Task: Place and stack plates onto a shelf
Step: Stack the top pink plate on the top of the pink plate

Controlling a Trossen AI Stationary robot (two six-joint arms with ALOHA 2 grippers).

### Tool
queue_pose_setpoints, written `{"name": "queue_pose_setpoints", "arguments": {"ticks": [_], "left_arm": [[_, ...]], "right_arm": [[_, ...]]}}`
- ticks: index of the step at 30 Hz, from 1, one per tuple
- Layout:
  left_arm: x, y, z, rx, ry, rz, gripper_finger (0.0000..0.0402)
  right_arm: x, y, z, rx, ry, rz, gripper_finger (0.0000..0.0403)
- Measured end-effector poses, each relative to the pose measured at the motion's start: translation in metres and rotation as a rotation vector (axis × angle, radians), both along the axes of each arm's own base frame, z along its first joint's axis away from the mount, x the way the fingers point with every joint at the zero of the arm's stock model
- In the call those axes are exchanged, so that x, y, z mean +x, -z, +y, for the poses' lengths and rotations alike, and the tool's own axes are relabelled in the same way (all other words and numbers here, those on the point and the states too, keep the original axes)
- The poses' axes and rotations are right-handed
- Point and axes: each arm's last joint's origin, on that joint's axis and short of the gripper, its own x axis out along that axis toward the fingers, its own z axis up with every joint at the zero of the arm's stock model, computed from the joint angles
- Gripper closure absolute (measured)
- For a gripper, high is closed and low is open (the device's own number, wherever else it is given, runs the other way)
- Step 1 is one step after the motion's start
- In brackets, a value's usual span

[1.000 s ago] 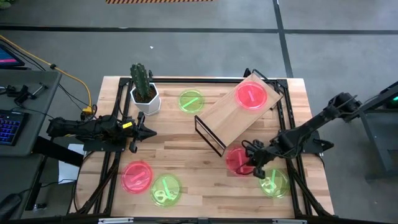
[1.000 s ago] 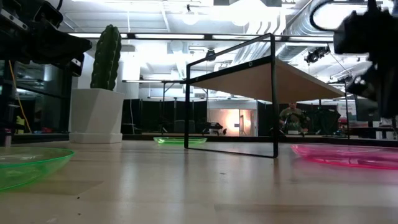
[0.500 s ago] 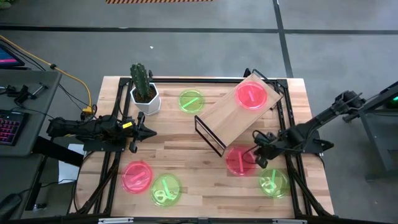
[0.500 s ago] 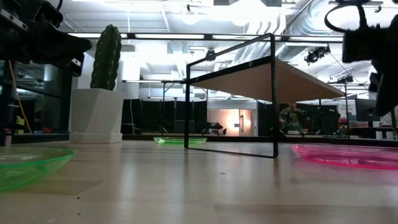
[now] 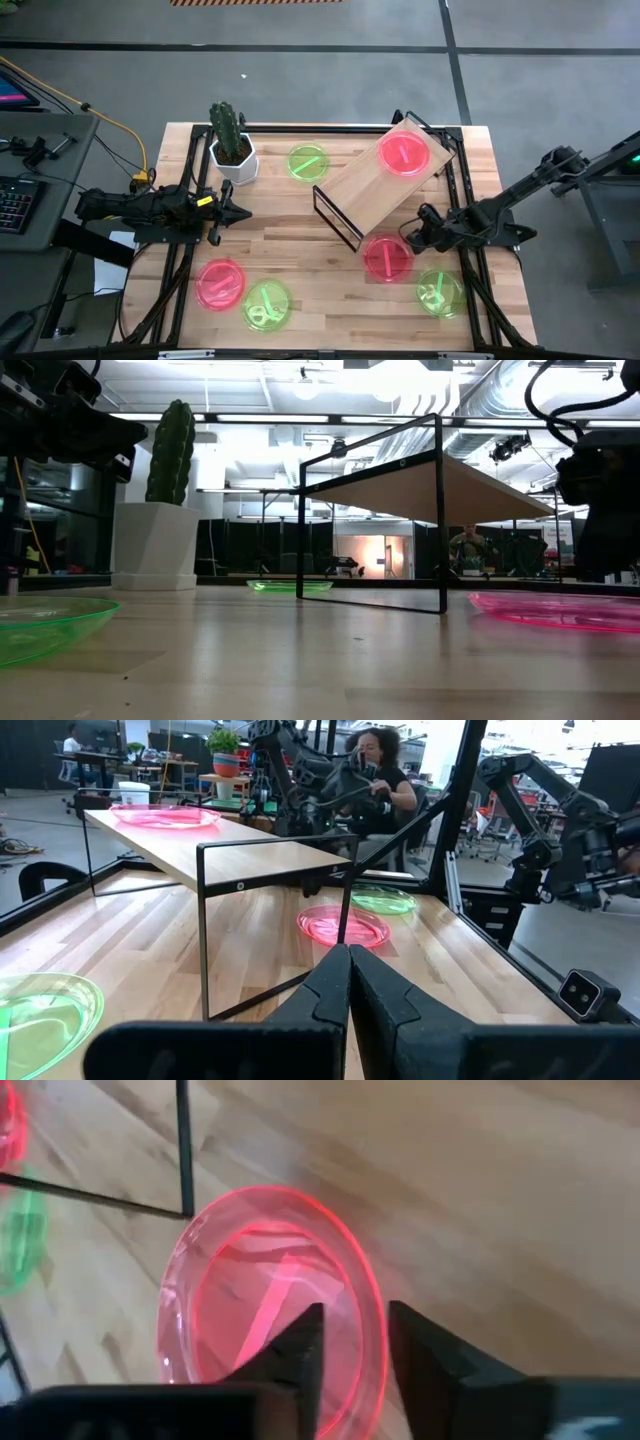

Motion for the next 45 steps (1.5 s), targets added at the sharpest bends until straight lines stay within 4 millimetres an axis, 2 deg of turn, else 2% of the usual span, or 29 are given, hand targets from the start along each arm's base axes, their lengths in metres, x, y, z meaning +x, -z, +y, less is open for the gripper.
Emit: {"name": "queue_pose_setpoints", "arguments": {"ticks": [4, 8, 17, 22, 24, 27, 28, 34, 38, 40, 45], "left_arm": [[0.0, 0.0, 0.0, 0.0, 0.0, 0.0, 0.0401], [0.0, 0.0, 0.0, 0.0, 0.0, 0.0, 0.0401], [0.0, 0.0, 0.0, 0.0, 0.0, 0.0, 0.0401], [0.0, 0.0, 0.0, 0.0, 0.0, 0.0, 0.0401], [0.0, 0.0, 0.0, 0.0, 0.0, 0.0, 0.0401], [0.0, 0.0, 0.0, 0.0, 0.0, 0.0, 0.0401], [0.0, 0.0, 0.0, 0.0, 0.0, 0.0, 0.0401], [0.0, 0.0, 0.0, 0.0, 0.0, 0.0, 0.0401], [0.0, 0.0, 0.0, 0.0, 0.0, 0.0, 0.0401], [0.0, 0.0, 0.0, 0.0, 0.0, 0.0, 0.0401], [0.0, 0.0, 0.0, 0.0, 0.0, 0.0, 0.0401]], "right_arm": [[0.001, 0.006, 0.002, 0.016, -0.022, -0.001, 0.0254], [0.002, 0.011, 0.002, -0.012, -0.025, 0.032, 0.0226], [0.015, 0.021, 0.011, 0.026, -0.068, 0.046, 0.0229], [0.021, 0.028, 0.014, 0.03, -0.052, 0.062, 0.0257], [0.022, 0.029, 0.015, 0.037, -0.041, 0.064, 0.0292], [0.022, 0.03, 0.015, 0.061, -0.031, 0.068, 0.0376], [0.022, 0.029, 0.015, 0.077, -0.034, 0.068, 0.0388], [0.021, 0.019, 0.02, 0.196, -0.135, 0.037, 0.04], [0.022, 0.004, 0.024, 0.236, -0.244, -0.092, 0.0402], [0.022, -0.002, 0.024, 0.245, -0.252, -0.14, 0.0402], [0.018, 0.001, 0.021, 0.249, -0.202, -0.088, 0.0403]]}}
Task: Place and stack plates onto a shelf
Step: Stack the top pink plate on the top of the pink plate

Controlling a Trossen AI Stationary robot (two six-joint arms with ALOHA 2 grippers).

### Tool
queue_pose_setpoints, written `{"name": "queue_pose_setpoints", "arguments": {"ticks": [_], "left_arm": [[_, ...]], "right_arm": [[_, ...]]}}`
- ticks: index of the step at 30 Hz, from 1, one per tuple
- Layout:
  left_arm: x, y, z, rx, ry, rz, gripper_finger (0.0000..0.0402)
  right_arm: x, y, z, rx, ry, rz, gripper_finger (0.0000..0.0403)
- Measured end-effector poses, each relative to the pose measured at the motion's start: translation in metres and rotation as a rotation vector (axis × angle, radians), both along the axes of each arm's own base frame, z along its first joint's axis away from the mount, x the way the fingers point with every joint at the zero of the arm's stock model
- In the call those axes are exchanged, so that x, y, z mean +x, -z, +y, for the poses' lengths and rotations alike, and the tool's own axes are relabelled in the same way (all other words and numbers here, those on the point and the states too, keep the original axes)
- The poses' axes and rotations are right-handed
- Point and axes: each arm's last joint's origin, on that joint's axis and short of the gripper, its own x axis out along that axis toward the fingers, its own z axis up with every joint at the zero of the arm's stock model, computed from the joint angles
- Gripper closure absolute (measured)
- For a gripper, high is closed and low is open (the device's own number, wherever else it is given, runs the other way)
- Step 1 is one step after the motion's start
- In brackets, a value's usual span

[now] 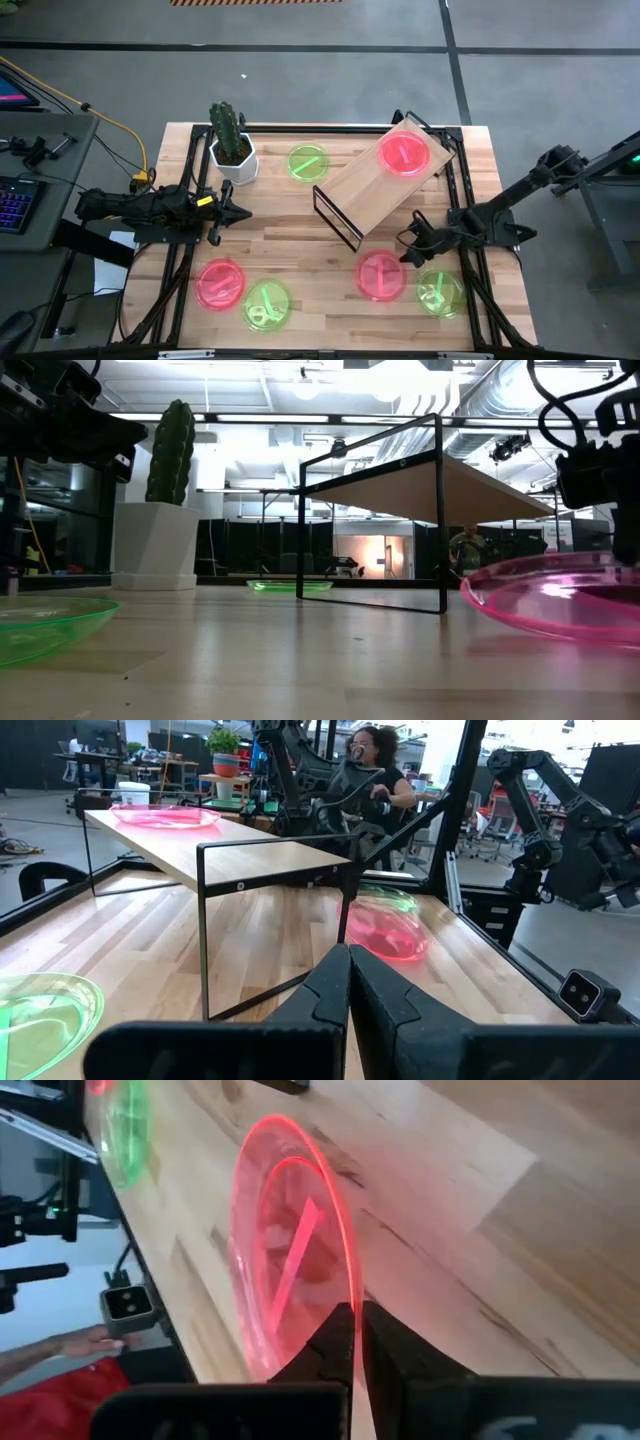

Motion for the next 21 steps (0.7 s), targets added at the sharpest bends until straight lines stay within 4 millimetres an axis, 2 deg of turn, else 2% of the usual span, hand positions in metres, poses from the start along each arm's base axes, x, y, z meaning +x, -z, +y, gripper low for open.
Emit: {"name": "queue_pose_setpoints", "arguments": {"ticks": [7, 13, 21], "left_arm": [[0.0, 0.0, 0.0, 0.0, 0.0, 0.0, 0.0401], [0.0, 0.0, 0.0, 0.0, 0.0, 0.0, 0.0401], [0.0, 0.0, 0.0, 0.0, 0.0, 0.0, 0.0401]], "right_arm": [[0.003, -0.003, 0.002, -0.001, -0.032, -0.051, 0.0403], [0.01, -0.02, 0.009, 0.051, -0.161, -0.245, 0.0403], [0.018, -0.044, 0.014, 0.171, -0.169, -0.49, 0.0403]]}}
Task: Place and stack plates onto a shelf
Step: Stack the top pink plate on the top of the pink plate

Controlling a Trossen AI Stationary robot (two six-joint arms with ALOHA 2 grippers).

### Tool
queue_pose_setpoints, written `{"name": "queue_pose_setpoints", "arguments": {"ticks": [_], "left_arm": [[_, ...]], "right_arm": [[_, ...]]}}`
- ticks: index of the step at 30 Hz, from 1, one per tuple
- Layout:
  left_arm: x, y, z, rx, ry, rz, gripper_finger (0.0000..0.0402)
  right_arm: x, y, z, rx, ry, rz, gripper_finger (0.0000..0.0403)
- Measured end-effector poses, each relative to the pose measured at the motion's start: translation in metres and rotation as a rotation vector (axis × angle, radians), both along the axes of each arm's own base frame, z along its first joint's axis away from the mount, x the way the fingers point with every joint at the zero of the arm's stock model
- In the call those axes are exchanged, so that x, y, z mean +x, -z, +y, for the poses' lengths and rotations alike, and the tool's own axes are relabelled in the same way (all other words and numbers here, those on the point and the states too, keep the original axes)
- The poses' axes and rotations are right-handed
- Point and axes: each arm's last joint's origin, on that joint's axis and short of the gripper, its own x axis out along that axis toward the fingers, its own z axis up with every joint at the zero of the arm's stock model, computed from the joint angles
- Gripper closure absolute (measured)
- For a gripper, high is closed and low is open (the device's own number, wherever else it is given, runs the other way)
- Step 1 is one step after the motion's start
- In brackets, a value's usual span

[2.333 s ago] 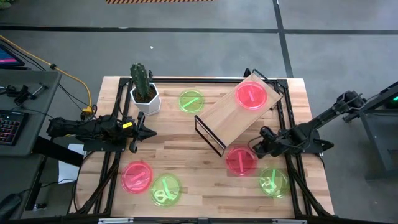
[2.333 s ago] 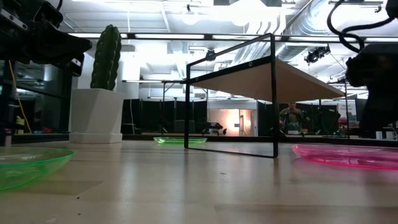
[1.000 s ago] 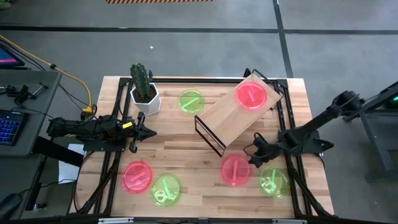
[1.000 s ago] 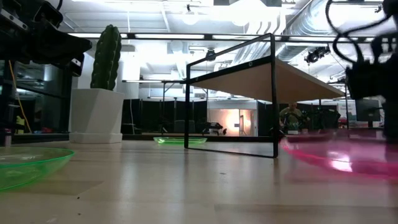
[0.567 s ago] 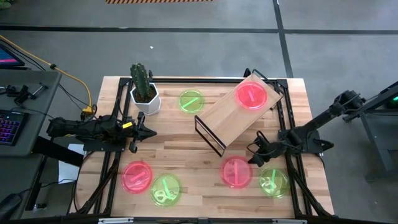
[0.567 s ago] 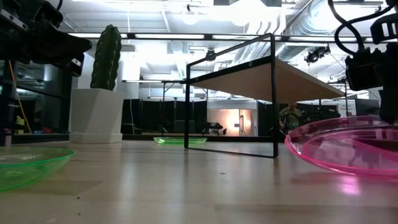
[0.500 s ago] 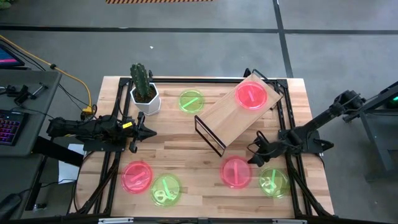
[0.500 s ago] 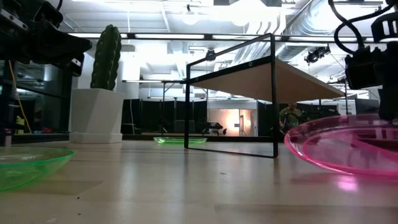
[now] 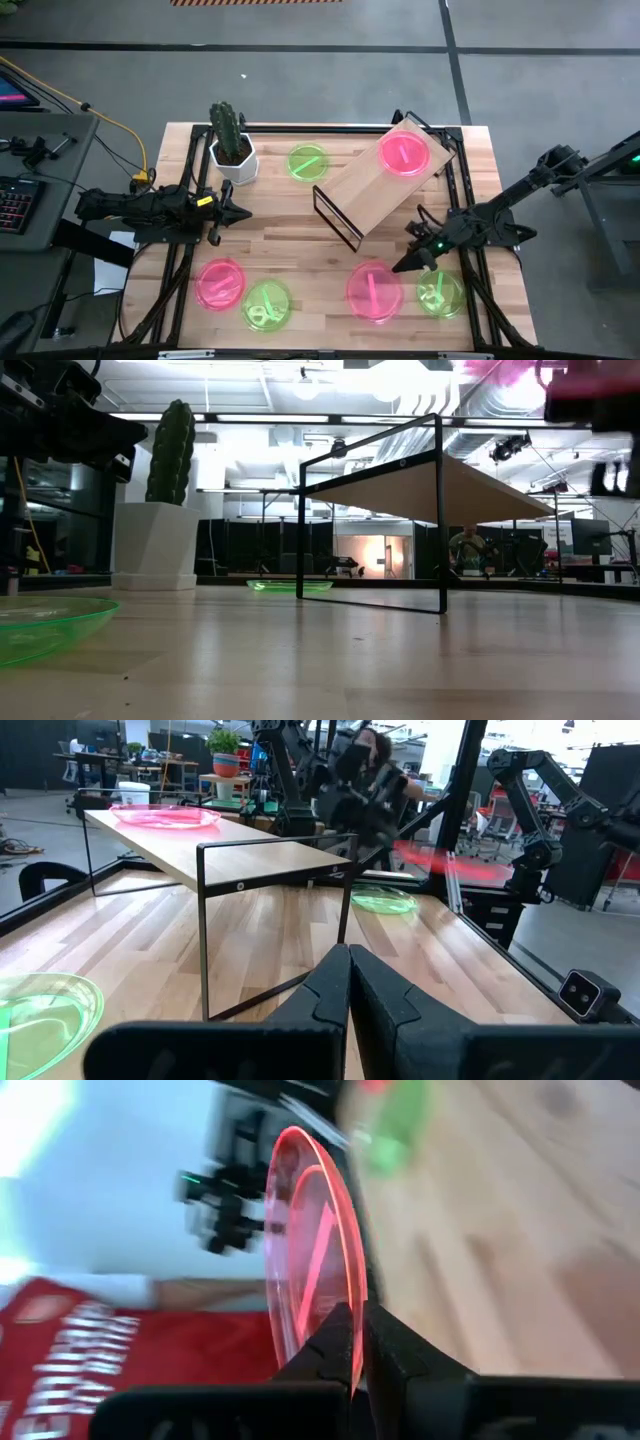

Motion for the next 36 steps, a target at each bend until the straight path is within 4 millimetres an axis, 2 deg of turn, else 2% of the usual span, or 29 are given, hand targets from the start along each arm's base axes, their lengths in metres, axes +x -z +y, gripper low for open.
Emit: {"name": "queue_pose_setpoints", "arguments": {"ticks": [8, 13, 16, 26, 36], "left_arm": [[0.0, 0.0, 0.0, 0.0, 0.0, 0.0, 0.0401], [0.0, 0.0, 0.0, 0.0, 0.0, 0.0, 0.0401], [0.0, 0.0, 0.0, 0.0, 0.0, 0.0, 0.0401], [0.0, 0.0, 0.0, 0.0, 0.0, 0.0, 0.0401], [0.0, 0.0, 0.0, 0.0, 0.0, 0.0, 0.0401]], "right_arm": [[0.013, -0.045, 0.002, -0.027, 0.08, -0.226, 0.0403], [0.023, -0.08, -0.002, -0.129, 0.158, -0.357, 0.0403], [0.027, -0.093, -0.006, -0.209, 0.194, -0.377, 0.0403], [0.037, -0.114, -0.026, -0.299, 0.297, -0.387, 0.0403], [0.028, -0.126, -0.043, -0.308, 0.377, -0.425, 0.0403]]}}
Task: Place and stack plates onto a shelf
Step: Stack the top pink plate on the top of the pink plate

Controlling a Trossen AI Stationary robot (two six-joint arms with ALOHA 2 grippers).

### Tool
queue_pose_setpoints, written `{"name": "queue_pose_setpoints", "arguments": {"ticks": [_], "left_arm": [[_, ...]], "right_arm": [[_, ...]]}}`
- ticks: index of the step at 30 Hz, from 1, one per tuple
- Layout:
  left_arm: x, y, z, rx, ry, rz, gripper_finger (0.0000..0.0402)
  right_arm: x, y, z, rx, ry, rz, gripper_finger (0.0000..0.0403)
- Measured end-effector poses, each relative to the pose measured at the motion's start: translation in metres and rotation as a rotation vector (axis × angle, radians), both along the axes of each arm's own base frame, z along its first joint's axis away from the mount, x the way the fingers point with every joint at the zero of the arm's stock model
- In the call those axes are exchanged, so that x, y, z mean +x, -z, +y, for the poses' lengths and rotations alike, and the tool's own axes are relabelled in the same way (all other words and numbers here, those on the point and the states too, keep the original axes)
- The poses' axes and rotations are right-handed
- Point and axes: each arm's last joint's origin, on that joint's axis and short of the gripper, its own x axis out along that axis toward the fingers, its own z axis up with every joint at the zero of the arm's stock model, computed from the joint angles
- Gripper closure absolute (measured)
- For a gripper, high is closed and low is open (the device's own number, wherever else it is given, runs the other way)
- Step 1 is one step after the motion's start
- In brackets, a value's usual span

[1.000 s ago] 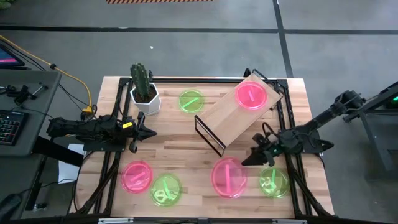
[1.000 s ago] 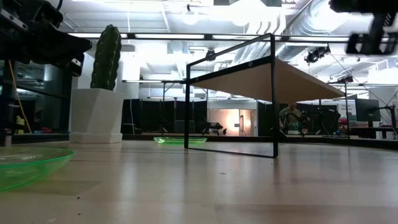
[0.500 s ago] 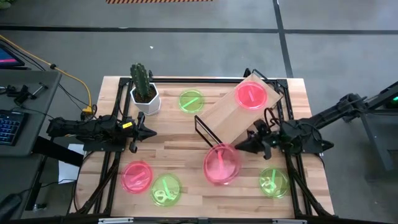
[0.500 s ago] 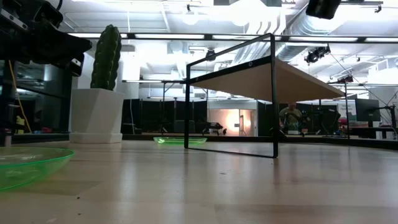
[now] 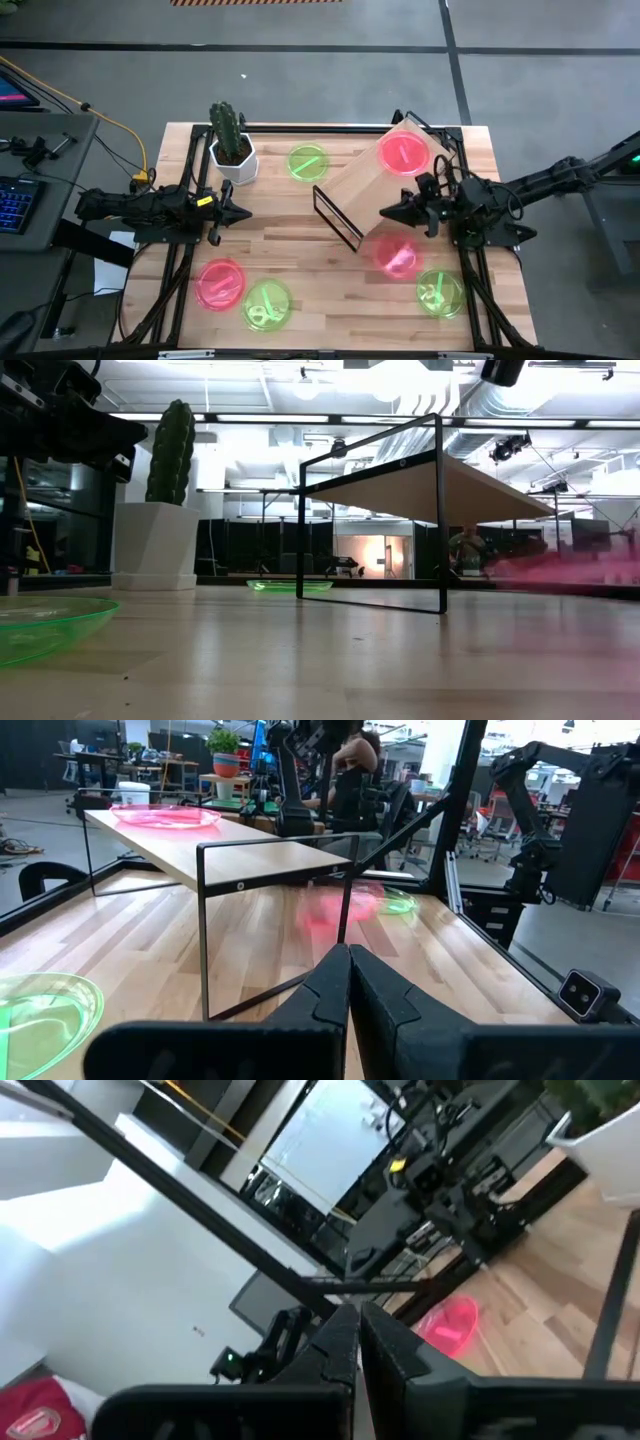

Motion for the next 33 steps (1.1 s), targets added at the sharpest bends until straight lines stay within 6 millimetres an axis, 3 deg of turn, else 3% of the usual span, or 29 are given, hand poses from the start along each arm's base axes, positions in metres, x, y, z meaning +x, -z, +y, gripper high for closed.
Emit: {"name": "queue_pose_setpoints", "arguments": {"ticks": [5, 17, 33], "left_arm": [[0.0, 0.0, 0.0, 0.0, 0.0, -0.001, 0.0401], [0.0, 0.0, 0.0, 0.0, 0.0, 0.0, 0.0401], [0.0, 0.0, 0.0, 0.0, 0.0, 0.0, 0.0401]], "right_arm": [[-0.005, 0.001, -0.005, -0.033, 0.021, 0.029, 0.0403], [-0.022, 0.021, -0.003, 0.024, -0.062, 0.289, 0.0403], [-0.054, 0.067, 0.026, 0.165, -0.168, 0.87, 0.0403]]}}
